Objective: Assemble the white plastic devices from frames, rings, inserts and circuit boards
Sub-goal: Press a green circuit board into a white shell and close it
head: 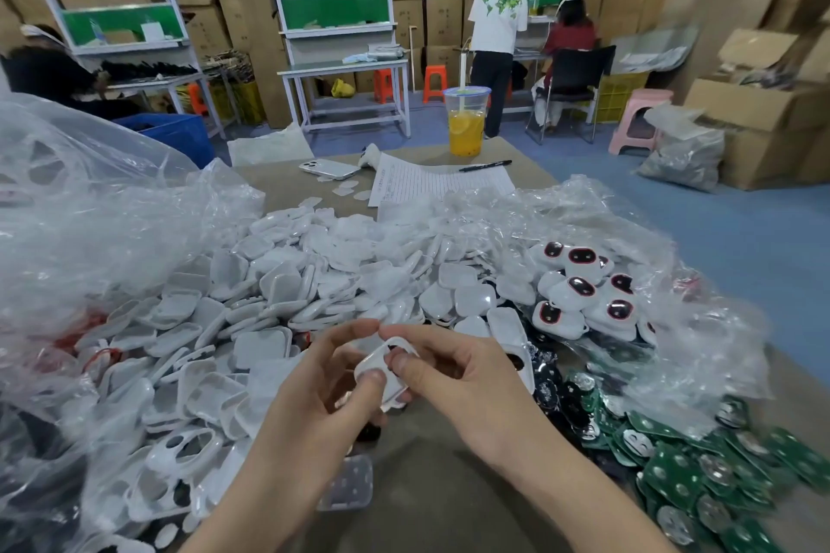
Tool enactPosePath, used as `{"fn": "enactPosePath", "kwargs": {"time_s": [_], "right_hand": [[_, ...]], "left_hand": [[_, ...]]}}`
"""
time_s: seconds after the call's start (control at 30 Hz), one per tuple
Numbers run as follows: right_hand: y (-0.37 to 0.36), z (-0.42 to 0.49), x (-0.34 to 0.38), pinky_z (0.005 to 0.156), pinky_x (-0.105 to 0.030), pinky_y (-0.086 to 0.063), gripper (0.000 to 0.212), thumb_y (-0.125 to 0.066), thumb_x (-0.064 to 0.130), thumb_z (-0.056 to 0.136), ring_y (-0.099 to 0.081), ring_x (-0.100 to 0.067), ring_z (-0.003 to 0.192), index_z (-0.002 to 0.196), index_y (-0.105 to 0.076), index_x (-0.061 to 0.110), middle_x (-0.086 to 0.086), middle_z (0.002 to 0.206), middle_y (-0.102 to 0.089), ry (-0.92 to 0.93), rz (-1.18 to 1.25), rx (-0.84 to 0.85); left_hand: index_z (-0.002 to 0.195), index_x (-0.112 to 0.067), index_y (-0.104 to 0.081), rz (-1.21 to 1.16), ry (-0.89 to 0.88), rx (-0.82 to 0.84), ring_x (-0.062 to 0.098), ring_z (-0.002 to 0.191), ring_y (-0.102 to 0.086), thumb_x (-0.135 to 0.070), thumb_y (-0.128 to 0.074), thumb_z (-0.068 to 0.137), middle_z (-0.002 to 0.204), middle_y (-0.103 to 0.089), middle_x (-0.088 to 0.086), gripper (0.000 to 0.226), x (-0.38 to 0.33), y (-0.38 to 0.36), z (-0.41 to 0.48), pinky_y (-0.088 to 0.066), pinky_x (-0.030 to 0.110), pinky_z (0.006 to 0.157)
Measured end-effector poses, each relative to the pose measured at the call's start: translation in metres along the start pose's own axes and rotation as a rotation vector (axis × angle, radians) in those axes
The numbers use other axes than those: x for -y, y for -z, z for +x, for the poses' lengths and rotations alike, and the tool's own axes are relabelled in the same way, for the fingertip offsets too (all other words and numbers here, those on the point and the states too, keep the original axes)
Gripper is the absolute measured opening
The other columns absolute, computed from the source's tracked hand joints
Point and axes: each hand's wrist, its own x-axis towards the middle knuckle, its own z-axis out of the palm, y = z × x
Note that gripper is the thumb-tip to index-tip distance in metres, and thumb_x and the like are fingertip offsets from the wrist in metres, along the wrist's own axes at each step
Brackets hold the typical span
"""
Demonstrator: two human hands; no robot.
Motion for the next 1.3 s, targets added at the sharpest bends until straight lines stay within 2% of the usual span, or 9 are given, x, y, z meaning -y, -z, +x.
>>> {"fn": "enactPosePath", "kwargs": {"time_s": [0.1,0.23,0.3,0.5,0.73,0.83,1.0,1.2,1.3], "right_hand": [[0.000,-0.001,0.002,0.075,-0.016,-0.051,0.024,-0.069,0.027,0.094,-0.066,-0.002,0.075,0.107,-0.074,0.047,0.008,0.080,-0.073,-0.016,-0.008,0.010],[0.002,-0.005,0.001,0.090,-0.025,-0.053,0.022,-0.065,0.037,0.094,-0.066,0.000,0.091,0.110,-0.071,0.051,0.017,0.098,-0.073,-0.001,-0.213,0.024],[0.000,-0.005,0.002,0.089,-0.021,-0.051,0.022,-0.064,0.036,0.095,-0.066,0.000,0.094,0.110,-0.070,0.051,0.019,0.102,-0.073,0.015,-0.225,0.013],[-0.005,-0.005,0.005,0.079,-0.021,-0.055,0.026,-0.068,0.020,0.094,-0.070,-0.008,0.079,0.104,-0.074,0.043,0.007,0.089,-0.074,-0.010,0.028,-0.036],[-0.004,-0.004,0.006,0.079,-0.020,-0.053,0.023,-0.071,0.021,0.091,-0.071,-0.008,0.084,0.106,-0.075,0.038,-0.004,0.095,-0.076,-0.004,0.089,-0.056],[-0.004,-0.003,0.004,0.085,-0.021,-0.055,0.029,-0.070,0.016,0.090,-0.072,-0.012,0.093,0.106,-0.074,0.041,-0.004,0.099,-0.076,-0.014,0.092,-0.042],[-0.004,-0.002,0.000,0.089,-0.026,-0.055,0.027,-0.072,0.034,0.082,-0.072,-0.015,0.096,0.106,-0.072,0.045,-0.001,0.101,-0.076,-0.077,0.086,-0.049],[0.004,0.000,0.000,0.079,-0.026,-0.053,0.020,-0.077,0.028,0.083,-0.072,-0.011,0.085,0.099,-0.073,0.038,0.003,0.091,-0.076,-0.093,0.041,-0.049],[0.007,0.001,0.001,0.078,-0.026,-0.055,0.020,-0.078,0.021,0.086,-0.071,-0.011,0.081,0.096,-0.072,0.038,0.001,0.091,-0.075,-0.102,-0.021,-0.071]], "left_hand": [[0.121,-0.033,-0.064,-0.106,0.082,0.076,0.021,0.077,-0.067,-0.001,-0.058,0.097,0.100,-0.076,0.007,0.041,-0.001,0.003,0.000,-0.059,0.028,0.072],[0.111,-0.050,-0.061,0.249,-0.049,0.147,0.018,0.070,-0.062,-0.005,-0.061,0.095,0.082,-0.069,0.000,0.048,0.000,0.010,-0.002,-0.052,0.026,0.071],[0.110,-0.051,-0.061,0.244,-0.074,0.091,0.020,0.074,-0.067,-0.007,-0.062,0.095,0.084,-0.070,0.001,0.047,-0.001,0.006,-0.004,-0.055,0.025,0.069],[0.114,-0.029,-0.064,-0.108,0.023,-0.103,0.013,0.065,-0.070,-0.002,-0.061,0.095,0.090,-0.078,0.000,0.033,-0.004,-0.007,-0.003,-0.052,0.016,0.058],[0.089,-0.015,-0.071,-0.072,-0.033,-0.177,0.012,0.060,-0.069,-0.002,-0.071,0.088,0.073,-0.073,0.003,0.013,-0.006,-0.009,-0.005,-0.049,0.013,0.052],[0.086,-0.006,-0.067,-0.152,0.040,-0.190,0.019,0.060,-0.072,-0.004,-0.072,0.087,0.075,-0.076,0.006,0.006,-0.006,-0.014,-0.008,-0.052,0.015,0.052],[0.090,0.005,-0.058,-0.322,0.145,-0.230,0.032,0.072,-0.076,-0.001,-0.069,0.089,0.088,-0.077,0.015,0.013,-0.003,-0.019,-0.006,-0.060,0.027,0.059],[0.075,-0.021,-0.066,-0.146,0.064,-0.184,0.028,0.071,-0.077,-0.011,-0.070,0.089,0.085,-0.078,0.006,0.018,0.000,-0.018,-0.008,-0.058,0.023,0.061],[0.080,-0.026,-0.075,-0.101,-0.004,-0.106,0.026,0.078,-0.076,-0.013,-0.061,0.098,0.089,-0.078,0.003,0.026,-0.001,-0.012,-0.008,-0.060,0.024,0.067]]}}
